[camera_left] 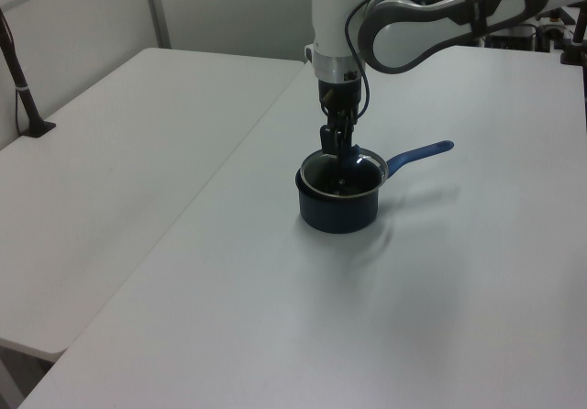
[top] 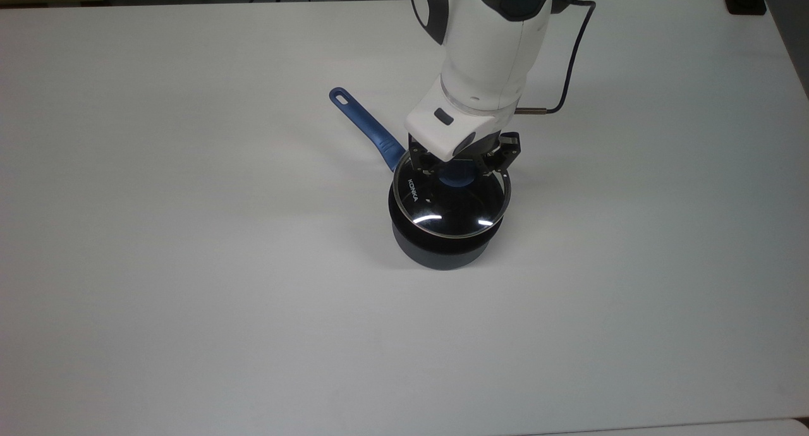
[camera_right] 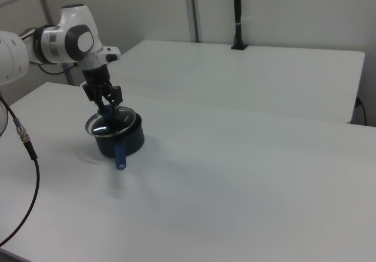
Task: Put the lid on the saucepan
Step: 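Lower the lid onto the saucepan rim and open the gripper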
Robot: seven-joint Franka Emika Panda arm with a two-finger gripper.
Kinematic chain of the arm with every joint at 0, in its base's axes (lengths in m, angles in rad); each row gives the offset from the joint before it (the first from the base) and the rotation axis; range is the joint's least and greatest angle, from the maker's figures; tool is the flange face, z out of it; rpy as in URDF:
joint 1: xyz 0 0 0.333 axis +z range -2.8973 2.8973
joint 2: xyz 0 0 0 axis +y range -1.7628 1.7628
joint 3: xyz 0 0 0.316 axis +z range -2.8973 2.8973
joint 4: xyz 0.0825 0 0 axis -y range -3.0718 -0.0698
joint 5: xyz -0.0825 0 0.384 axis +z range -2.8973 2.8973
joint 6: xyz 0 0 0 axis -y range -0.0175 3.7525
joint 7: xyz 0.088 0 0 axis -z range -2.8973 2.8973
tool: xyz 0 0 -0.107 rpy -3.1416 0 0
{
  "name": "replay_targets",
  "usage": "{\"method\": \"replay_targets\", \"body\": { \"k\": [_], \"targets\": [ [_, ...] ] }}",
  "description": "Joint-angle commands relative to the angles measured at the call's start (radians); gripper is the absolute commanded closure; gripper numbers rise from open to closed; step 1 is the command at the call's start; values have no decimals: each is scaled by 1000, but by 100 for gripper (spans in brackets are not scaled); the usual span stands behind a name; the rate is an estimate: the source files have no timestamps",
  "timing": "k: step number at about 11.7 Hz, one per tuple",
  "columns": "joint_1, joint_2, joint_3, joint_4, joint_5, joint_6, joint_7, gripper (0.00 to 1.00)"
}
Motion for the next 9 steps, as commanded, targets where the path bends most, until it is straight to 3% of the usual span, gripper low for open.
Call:
{"method": "replay_targets", "body": {
  "k": [1,9],
  "targets": [
    [9,7,-8,-1,-12,43,49,69],
    [-10,34,-11,-1,-23,84,56,69]
  ]
}}
